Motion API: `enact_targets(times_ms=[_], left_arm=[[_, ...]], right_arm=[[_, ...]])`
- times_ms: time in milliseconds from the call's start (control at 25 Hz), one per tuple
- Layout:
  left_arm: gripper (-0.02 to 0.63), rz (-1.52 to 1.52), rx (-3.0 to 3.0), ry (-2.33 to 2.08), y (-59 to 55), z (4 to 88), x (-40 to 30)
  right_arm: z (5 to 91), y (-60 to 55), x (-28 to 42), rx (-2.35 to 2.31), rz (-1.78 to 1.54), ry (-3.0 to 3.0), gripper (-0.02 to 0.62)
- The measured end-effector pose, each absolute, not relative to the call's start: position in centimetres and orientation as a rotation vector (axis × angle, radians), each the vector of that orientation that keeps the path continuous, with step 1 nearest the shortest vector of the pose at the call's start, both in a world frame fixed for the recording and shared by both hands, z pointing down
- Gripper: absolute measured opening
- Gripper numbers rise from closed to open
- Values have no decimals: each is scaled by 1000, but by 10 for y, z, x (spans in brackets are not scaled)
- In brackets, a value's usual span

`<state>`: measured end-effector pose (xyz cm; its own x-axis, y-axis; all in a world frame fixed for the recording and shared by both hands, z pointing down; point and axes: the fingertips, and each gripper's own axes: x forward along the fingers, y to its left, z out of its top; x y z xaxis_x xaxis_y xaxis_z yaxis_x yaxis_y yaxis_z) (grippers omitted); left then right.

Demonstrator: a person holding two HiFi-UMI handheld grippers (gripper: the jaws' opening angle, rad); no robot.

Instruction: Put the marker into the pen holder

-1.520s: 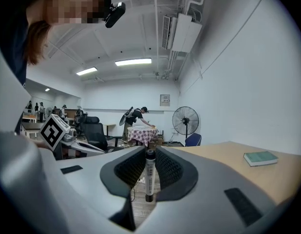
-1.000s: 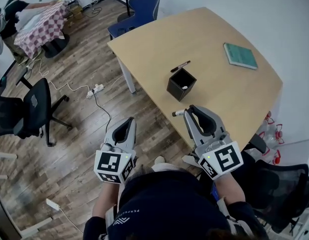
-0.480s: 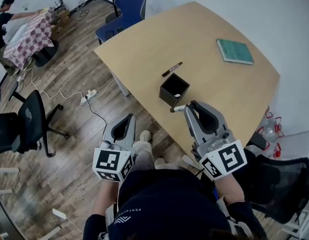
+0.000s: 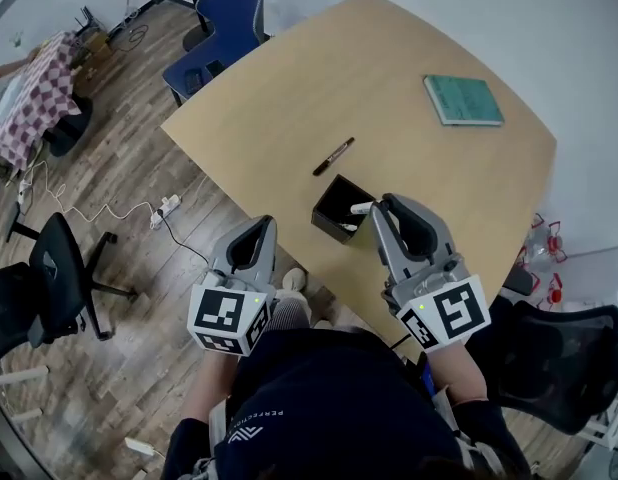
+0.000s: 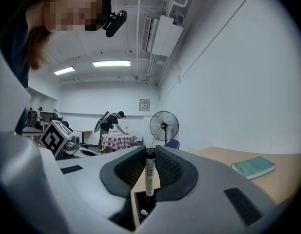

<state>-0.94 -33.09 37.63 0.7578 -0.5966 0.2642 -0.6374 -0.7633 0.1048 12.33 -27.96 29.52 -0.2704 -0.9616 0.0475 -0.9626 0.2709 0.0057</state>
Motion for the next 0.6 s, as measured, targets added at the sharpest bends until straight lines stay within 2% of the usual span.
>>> enact_targets(times_ms=[600], left_arm=[[5, 427, 2763, -742, -382, 410, 40]], right_arm=[[367, -324, 134, 1879, 309, -2341, 57]])
